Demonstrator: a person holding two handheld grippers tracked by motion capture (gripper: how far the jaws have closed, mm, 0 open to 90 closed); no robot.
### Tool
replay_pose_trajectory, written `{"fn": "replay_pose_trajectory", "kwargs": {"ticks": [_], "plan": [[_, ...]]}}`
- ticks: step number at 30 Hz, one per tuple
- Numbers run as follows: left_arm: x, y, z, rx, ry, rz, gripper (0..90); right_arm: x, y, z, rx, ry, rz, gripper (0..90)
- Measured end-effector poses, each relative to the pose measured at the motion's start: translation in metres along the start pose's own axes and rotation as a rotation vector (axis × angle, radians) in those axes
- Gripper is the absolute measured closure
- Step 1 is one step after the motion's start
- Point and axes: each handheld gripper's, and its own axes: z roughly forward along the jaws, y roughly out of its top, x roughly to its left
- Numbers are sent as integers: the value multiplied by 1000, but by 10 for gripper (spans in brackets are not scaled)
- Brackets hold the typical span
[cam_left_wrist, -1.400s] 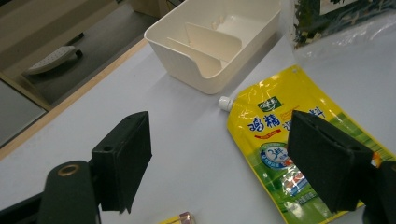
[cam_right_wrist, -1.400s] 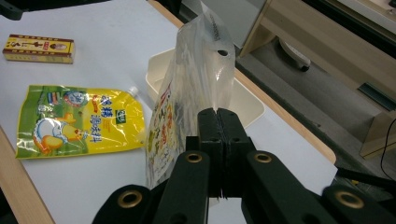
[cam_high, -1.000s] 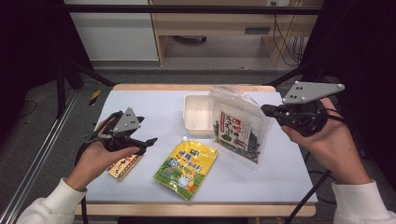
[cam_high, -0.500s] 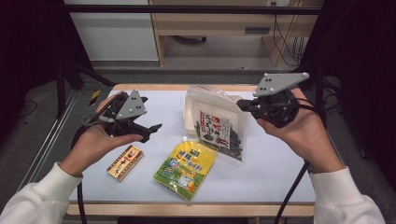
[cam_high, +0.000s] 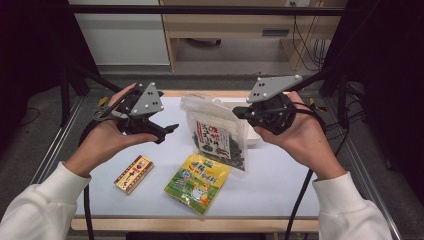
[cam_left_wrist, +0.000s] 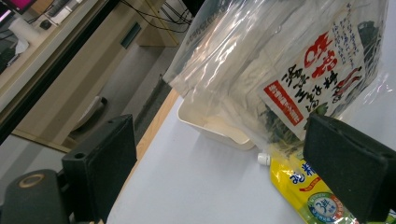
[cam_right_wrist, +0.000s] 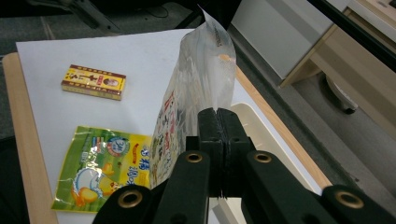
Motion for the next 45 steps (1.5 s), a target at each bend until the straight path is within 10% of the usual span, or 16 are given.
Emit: {"fn": "replay_pose_trajectory", "kwargs": {"ticks": [18, 29, 45], "plan": [[1, -8, 13, 66, -35, 30, 118, 22, 28, 25, -12, 70, -46, 899], [2, -25, 19, 148, -116, 5, 691, 30, 32, 39, -1, 95, -51, 898], [-3, -14, 14, 144, -146, 52, 816, 13, 13, 33, -28, 99, -12, 858]]}}
